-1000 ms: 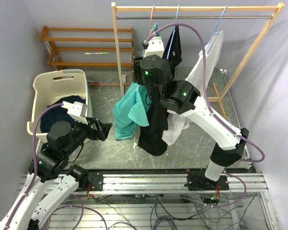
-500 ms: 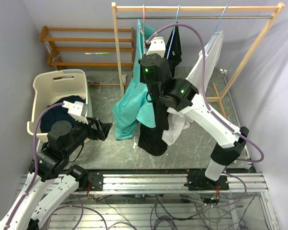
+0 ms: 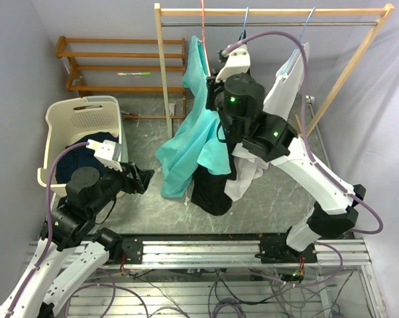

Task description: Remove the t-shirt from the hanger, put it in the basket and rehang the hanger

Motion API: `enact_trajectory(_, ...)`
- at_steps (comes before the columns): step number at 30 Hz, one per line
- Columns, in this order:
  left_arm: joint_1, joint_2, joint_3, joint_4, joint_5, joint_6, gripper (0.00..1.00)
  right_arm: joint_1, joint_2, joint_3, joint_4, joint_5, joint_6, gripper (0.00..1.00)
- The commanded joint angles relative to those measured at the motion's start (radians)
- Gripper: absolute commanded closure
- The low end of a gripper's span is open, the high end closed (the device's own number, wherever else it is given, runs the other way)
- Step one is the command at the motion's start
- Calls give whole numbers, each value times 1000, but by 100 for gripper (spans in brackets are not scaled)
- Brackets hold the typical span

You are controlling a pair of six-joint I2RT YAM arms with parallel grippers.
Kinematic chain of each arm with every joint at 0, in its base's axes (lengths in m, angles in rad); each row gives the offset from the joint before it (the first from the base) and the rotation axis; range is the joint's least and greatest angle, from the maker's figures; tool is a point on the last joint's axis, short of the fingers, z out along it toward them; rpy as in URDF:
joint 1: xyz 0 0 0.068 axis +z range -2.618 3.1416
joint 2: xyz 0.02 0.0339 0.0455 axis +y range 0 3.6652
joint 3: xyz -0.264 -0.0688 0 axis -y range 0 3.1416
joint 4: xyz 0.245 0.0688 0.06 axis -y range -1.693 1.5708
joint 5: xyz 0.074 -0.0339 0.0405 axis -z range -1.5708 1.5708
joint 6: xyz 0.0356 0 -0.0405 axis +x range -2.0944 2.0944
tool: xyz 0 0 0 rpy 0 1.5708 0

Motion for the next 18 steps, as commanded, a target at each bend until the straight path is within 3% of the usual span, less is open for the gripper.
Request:
enact_trajectory(1, -9, -7, 18, 16, 14, -6, 19, -2, -54, 55, 121, 26, -72, 100)
enact_trajectory(6, -9, -12, 18, 16, 12, -6, 19, -2, -75, 68, 134, -1, -81, 100)
enact_trajectory(11, -9, -23, 13, 25, 11, -8, 16, -3, -150, -19, 137, -53, -32, 100)
enact_trajectory(18, -10, -88, -24, 83, 19, 8, 9, -1, -315, -184, 50, -268, 58, 100)
